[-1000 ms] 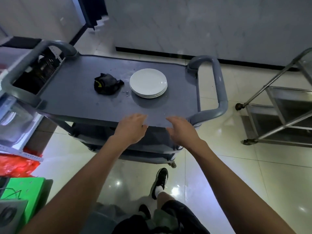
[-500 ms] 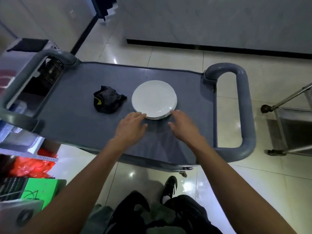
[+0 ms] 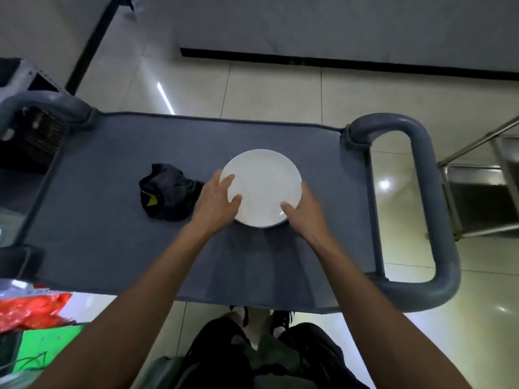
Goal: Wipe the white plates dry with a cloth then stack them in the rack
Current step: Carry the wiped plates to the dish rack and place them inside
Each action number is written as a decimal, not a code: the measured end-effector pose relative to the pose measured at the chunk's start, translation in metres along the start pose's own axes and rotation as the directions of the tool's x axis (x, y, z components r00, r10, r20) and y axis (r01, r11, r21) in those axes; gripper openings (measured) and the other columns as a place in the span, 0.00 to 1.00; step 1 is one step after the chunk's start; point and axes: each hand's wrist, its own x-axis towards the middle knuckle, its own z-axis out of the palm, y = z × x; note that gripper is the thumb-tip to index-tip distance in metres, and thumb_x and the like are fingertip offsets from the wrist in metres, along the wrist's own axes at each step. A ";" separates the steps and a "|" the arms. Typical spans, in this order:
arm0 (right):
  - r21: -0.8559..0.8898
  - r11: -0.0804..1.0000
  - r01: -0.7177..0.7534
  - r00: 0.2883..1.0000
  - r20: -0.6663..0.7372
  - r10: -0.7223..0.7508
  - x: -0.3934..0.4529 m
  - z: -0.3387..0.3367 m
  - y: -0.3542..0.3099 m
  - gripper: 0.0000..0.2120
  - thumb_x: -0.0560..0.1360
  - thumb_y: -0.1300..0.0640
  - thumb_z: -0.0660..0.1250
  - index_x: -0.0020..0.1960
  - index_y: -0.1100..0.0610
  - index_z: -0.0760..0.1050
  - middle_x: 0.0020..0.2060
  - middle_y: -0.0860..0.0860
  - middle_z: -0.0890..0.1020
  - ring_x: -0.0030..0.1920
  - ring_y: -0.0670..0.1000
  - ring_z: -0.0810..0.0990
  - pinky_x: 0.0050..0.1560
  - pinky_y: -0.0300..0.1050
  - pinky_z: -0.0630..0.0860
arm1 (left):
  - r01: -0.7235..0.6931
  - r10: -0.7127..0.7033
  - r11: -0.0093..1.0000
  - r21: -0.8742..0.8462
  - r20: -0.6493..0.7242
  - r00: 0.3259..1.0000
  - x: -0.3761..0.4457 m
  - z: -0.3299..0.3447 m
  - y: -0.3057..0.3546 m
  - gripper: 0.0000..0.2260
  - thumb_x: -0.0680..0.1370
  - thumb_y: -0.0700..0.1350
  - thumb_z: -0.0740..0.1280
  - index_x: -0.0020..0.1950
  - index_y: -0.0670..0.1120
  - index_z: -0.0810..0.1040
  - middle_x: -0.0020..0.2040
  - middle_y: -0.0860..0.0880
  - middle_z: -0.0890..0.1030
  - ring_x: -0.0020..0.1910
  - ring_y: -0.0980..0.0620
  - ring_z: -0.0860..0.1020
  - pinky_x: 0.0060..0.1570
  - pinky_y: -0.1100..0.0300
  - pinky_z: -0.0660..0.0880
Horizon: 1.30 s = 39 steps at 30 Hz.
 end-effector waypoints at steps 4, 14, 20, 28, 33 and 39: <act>0.037 0.995 -0.088 0.994 -0.062 0.090 0.011 0.010 -0.001 0.24 0.75 0.58 0.69 0.69 0.54 0.69 0.64 0.50 0.76 0.63 0.53 0.75 0.63 0.53 0.75 | -0.032 0.032 0.999 -0.014 0.058 0.998 0.024 0.000 -0.003 0.28 0.81 0.52 0.64 0.80 0.50 0.60 0.82 0.47 0.54 0.79 0.45 0.56 0.76 0.48 0.57; 0.236 0.949 -0.212 0.953 -0.165 0.254 0.025 0.023 -0.001 0.21 0.73 0.57 0.72 0.64 0.52 0.72 0.58 0.49 0.80 0.58 0.52 0.79 0.59 0.52 0.78 | -0.027 0.041 0.987 -0.159 0.084 0.996 0.051 0.007 -0.005 0.32 0.78 0.50 0.68 0.79 0.49 0.60 0.80 0.49 0.57 0.76 0.44 0.61 0.74 0.47 0.62; 0.252 0.945 -0.206 0.941 -0.213 0.262 0.025 0.031 -0.004 0.24 0.71 0.59 0.73 0.65 0.51 0.73 0.58 0.47 0.80 0.59 0.51 0.79 0.60 0.54 0.77 | -0.029 0.057 0.965 -0.261 0.102 0.993 0.059 0.007 -0.002 0.35 0.74 0.49 0.70 0.78 0.54 0.59 0.76 0.52 0.61 0.71 0.45 0.66 0.68 0.46 0.69; 0.412 0.867 -0.280 0.903 -0.192 0.383 0.019 0.038 -0.004 0.27 0.69 0.59 0.76 0.66 0.56 0.72 0.60 0.50 0.80 0.58 0.52 0.81 0.60 0.57 0.79 | -0.030 0.069 0.958 -0.286 0.127 0.989 0.067 0.006 -0.006 0.37 0.73 0.44 0.71 0.79 0.52 0.59 0.75 0.51 0.61 0.71 0.45 0.65 0.69 0.44 0.68; 0.517 0.819 -0.248 0.906 -0.175 0.385 0.014 0.038 -0.006 0.26 0.68 0.59 0.77 0.62 0.50 0.72 0.55 0.45 0.81 0.53 0.47 0.83 0.54 0.51 0.82 | -0.047 0.083 0.944 -0.326 0.100 0.991 0.060 0.003 -0.011 0.37 0.73 0.44 0.71 0.79 0.53 0.58 0.74 0.53 0.60 0.70 0.47 0.65 0.69 0.46 0.69; 0.538 0.832 -0.138 0.909 -0.264 0.321 0.006 0.038 -0.025 0.29 0.71 0.57 0.75 0.66 0.48 0.64 0.59 0.44 0.77 0.55 0.44 0.79 0.51 0.42 0.78 | -0.133 0.147 0.916 -0.378 0.010 0.989 0.056 -0.008 -0.003 0.38 0.73 0.45 0.70 0.80 0.54 0.57 0.74 0.55 0.59 0.70 0.53 0.63 0.66 0.55 0.67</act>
